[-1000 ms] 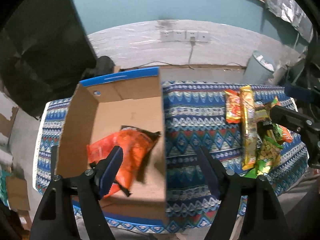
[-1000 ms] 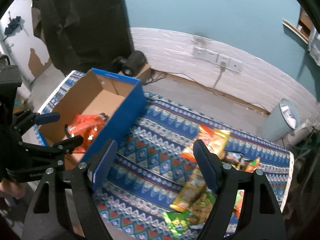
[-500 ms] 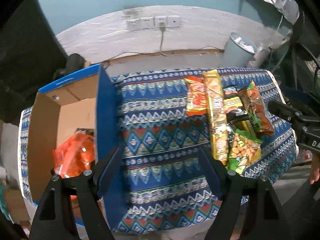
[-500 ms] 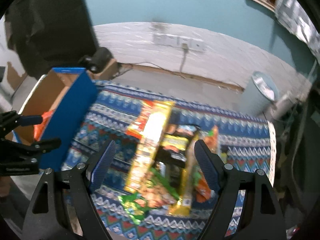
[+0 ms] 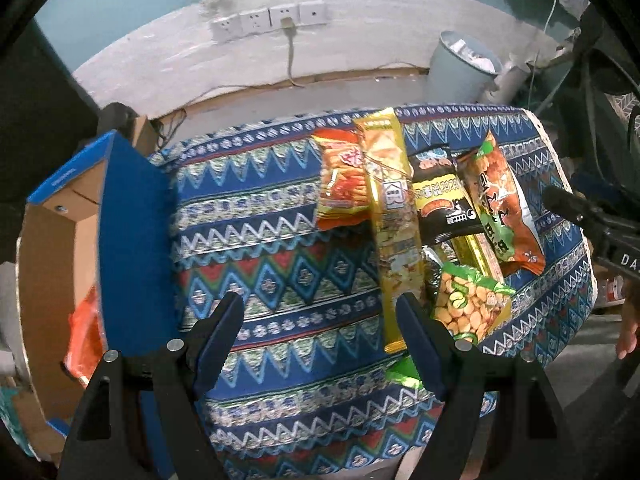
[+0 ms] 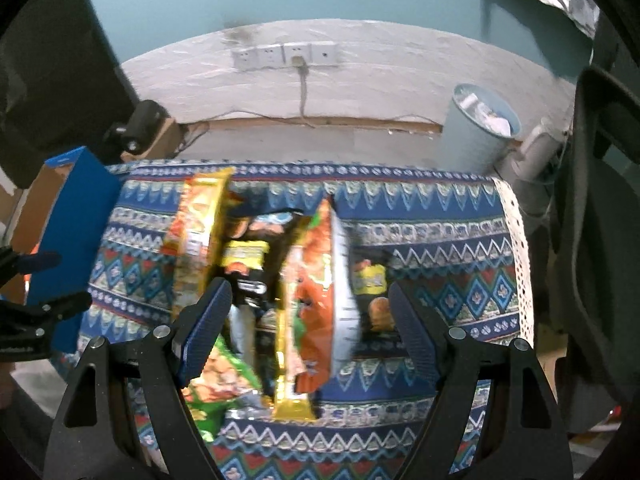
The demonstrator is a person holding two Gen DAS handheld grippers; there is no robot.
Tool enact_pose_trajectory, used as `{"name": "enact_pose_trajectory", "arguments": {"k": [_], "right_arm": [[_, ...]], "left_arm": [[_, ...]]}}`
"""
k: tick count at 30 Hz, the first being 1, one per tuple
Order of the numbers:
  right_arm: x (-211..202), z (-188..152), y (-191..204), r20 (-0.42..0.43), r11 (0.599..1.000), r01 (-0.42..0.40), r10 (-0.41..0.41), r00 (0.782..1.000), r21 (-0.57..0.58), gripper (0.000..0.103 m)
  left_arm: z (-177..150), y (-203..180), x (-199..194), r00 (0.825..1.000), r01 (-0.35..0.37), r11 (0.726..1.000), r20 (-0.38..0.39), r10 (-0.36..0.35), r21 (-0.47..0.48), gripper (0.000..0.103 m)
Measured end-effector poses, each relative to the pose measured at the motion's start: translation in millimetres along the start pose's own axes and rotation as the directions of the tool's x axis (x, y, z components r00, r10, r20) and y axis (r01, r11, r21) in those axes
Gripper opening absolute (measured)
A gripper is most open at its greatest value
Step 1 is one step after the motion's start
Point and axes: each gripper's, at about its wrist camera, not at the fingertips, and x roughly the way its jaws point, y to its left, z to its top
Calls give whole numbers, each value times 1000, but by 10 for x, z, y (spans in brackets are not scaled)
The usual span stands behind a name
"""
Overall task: Organize snacks
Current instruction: 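Move both grippers back to the snack pile on the tablecloth, then grasp yellow snack bag with left gripper while right gripper grasps orange chip bag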
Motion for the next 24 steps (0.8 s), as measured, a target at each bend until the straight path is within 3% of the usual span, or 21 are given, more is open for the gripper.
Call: {"name": "enact_pose_trajectory", "arguments": {"k": [13, 24], "right_arm": [[617, -124, -151, -131, 1000, -18, 17, 991, -4, 81], [829, -164, -187, -166, 1000, -20, 23, 986, 16, 80]], "left_arm": [[298, -198, 621, 995, 87, 991, -42, -92, -98, 80], [449, -384, 949, 992, 110, 987, -48, -116, -119, 83]]}}
